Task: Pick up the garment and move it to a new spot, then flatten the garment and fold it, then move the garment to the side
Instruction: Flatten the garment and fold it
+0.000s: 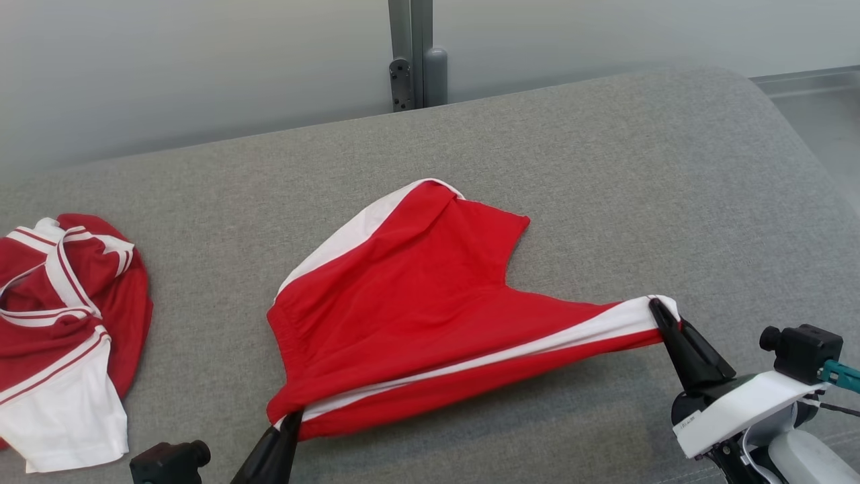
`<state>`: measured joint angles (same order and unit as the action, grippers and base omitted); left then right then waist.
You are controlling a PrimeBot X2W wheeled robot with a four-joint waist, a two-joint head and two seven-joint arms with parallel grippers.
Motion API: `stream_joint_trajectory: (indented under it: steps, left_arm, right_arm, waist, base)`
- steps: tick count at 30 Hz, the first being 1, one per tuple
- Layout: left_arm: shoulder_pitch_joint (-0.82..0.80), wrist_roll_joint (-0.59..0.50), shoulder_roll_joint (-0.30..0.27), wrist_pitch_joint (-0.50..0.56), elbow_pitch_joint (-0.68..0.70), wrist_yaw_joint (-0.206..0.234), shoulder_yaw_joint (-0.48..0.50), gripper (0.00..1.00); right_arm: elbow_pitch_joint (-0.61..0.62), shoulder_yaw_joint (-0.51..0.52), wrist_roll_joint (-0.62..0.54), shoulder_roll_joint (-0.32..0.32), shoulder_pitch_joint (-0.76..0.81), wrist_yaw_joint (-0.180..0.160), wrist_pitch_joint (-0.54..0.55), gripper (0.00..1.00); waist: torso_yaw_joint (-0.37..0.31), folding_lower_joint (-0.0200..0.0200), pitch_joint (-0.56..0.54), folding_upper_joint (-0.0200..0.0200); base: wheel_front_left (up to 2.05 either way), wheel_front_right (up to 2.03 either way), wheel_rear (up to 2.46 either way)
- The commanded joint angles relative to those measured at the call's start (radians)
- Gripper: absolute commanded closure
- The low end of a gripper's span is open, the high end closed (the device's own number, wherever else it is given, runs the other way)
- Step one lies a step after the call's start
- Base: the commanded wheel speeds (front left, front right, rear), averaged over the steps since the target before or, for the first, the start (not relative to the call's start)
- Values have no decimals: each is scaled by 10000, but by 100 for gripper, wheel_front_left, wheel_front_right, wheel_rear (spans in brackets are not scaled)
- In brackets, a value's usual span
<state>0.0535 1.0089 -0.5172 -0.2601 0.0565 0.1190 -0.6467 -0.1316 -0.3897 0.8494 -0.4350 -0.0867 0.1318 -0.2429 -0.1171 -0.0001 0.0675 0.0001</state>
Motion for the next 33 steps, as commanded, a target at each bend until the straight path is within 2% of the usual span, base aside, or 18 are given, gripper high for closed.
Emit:
stream_joint_trajectory:
  steps: [1, 10, 16, 27, 33]
  left_arm:
    - [214, 99, -134, 9, -33, 74, 83, 100]
    - [331, 175, -204, 140, -24, 108, 3, 100]
    - [-104, -32, -398, 150, 774, 292, 293, 100]
    - [-651, -115, -1401, 673, 3295, 1111, 1232, 100]
    - [-1846, 120, -2114, 1586, 4613, 1217, 1872, 100]
  right_arm:
    - [0, 80, -65, -4, 156, -21, 6, 100]
    - [-115, 38, -210, 93, 328, -21, 64, 100]
    - [437, 379, -122, 94, 182, -21, -17, 100]
    - [2562, 1080, -296, -181, -477, -19, 566, 100]
    - [3917, 2073, -389, 41, -1091, -19, 1332, 100]
  waist:
    - [-28, 1, -2, -1]
    - [-119, 1, -4, -1]
    - [-124, 1, 122, -1]
    - [-490, 1, -62, -1]
    - [-397, 1, 282, -1]
  base:
    - [0, 0, 0]
    - [0, 0, 0]
    - [0, 0, 0]
    - [0, 0, 0]
    - [0, 0, 0]
